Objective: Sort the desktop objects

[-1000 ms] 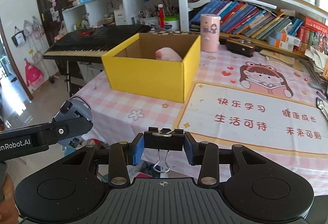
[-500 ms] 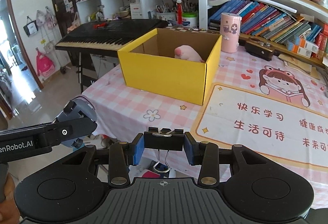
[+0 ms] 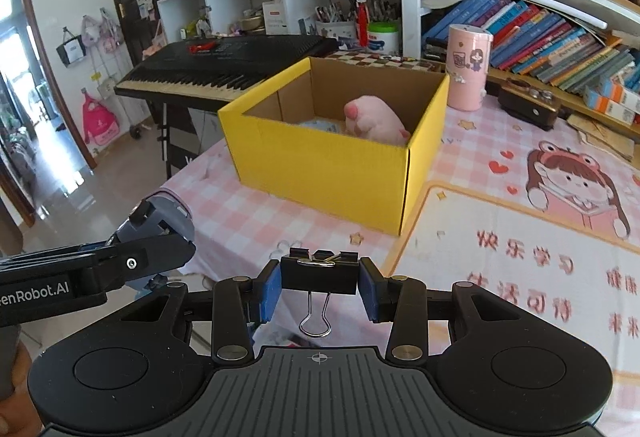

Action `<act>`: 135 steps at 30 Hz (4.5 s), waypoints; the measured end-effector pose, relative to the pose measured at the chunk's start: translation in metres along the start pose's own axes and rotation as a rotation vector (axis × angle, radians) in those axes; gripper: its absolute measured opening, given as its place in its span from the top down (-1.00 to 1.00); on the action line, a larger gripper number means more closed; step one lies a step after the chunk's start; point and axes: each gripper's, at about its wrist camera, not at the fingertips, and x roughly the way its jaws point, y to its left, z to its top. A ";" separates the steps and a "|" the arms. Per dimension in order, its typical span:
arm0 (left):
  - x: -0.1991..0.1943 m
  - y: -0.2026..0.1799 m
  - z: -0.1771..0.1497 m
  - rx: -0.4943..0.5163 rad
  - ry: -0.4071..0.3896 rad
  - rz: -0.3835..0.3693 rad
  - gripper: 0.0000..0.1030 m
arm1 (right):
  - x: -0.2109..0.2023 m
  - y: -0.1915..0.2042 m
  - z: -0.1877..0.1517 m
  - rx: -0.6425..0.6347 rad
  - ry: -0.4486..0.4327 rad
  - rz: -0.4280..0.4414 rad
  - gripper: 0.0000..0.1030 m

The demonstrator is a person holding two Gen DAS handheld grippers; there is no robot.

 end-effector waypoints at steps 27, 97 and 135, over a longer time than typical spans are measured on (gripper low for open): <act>0.230 -0.036 0.149 0.188 0.112 0.112 0.01 | 0.148 -0.053 0.126 -0.249 -0.003 0.026 0.22; -0.043 -0.084 -0.060 0.473 -0.054 0.087 -1.00 | -0.115 -0.018 -0.105 0.297 -0.171 -0.524 -0.86; -0.028 -0.082 -0.061 0.454 0.030 0.077 -1.00 | -0.105 -0.026 -0.103 0.323 -0.113 -0.500 -0.91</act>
